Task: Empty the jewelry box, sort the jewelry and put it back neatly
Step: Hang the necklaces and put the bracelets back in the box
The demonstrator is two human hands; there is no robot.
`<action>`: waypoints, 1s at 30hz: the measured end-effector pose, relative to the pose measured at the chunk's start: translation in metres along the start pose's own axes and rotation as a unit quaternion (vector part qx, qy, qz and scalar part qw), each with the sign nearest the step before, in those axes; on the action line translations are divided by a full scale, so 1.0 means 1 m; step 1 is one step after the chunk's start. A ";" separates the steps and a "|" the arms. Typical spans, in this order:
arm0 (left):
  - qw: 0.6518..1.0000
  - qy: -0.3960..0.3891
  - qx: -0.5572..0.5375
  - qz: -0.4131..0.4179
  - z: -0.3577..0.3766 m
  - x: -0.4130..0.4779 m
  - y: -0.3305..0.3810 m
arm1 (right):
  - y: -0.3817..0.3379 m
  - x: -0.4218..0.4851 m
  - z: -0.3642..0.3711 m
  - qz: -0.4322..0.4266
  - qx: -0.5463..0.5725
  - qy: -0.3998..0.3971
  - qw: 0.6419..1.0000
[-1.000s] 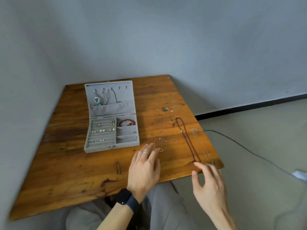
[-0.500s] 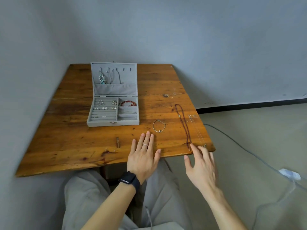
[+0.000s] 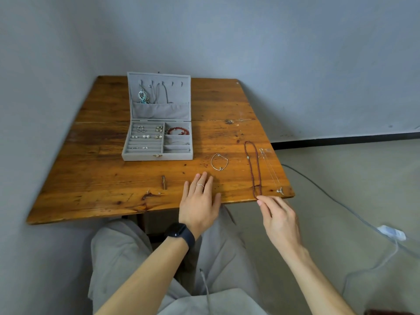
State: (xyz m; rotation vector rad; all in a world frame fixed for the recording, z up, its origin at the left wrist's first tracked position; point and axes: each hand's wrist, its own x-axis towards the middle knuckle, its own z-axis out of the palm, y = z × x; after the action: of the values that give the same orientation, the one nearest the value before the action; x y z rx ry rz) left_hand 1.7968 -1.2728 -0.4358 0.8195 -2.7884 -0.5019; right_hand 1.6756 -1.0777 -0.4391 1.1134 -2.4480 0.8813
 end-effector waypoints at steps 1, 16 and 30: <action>0.999 0.029 -0.042 0.012 -0.004 -0.007 0.006 | -0.004 -0.002 -0.005 0.001 0.015 0.007 1.000; 0.659 -0.316 -0.619 -0.289 0.011 -0.001 0.082 | -0.046 -0.078 -0.047 0.256 0.276 -0.062 0.924; 0.700 -0.286 -0.592 -0.279 -0.021 0.032 0.073 | -0.027 -0.115 -0.037 0.428 0.362 -0.041 0.827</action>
State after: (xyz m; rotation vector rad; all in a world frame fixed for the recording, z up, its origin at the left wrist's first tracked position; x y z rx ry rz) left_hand 1.7404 -1.2382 -0.3862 1.1673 -1.6912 -2.5987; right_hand 1.7712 -1.0021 -0.4580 0.0888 -2.7334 2.1870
